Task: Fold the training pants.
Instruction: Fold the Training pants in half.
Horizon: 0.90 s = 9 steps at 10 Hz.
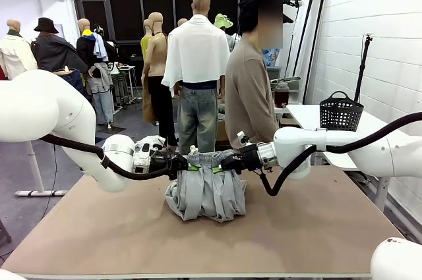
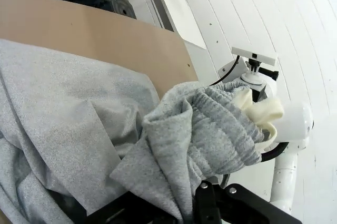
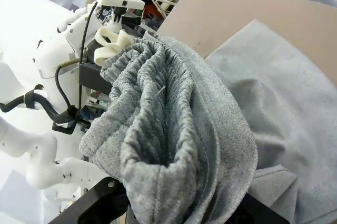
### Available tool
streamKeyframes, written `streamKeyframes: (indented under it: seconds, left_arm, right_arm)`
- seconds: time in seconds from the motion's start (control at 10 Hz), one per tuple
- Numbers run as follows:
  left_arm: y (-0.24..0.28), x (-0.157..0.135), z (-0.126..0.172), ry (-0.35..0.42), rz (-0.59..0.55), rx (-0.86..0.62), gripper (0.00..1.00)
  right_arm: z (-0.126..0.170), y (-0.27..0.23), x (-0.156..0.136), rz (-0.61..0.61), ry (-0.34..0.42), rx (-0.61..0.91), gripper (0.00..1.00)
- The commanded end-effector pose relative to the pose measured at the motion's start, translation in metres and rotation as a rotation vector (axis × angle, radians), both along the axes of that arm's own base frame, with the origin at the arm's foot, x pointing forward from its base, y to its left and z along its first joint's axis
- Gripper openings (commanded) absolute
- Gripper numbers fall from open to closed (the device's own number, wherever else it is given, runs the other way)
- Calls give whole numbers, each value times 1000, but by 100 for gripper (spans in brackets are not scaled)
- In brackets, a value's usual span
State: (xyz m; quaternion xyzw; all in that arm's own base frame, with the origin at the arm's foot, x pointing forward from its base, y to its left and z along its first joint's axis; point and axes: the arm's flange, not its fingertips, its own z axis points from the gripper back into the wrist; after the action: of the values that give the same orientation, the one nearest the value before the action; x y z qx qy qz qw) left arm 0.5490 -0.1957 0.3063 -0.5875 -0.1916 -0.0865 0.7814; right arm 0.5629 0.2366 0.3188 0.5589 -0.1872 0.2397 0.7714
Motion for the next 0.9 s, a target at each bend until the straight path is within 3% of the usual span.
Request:
streamKeyframes:
  seconds: [0.0, 0.3, 0.8]
  left_arm:
    - [5, -3, 3, -2, 20, 12, 0]
    - [1, 27, -2, 22, -5, 7, 0]
    - [4, 63, -18, 110, 32, 50, 0]
  right_arm:
    - [0, 0, 0, 0, 0, 0, 0]
    - [-5, 10, 26, -59, 0, -9, 0]
    - [-22, 12, 44, -110, 32, -29, 0]
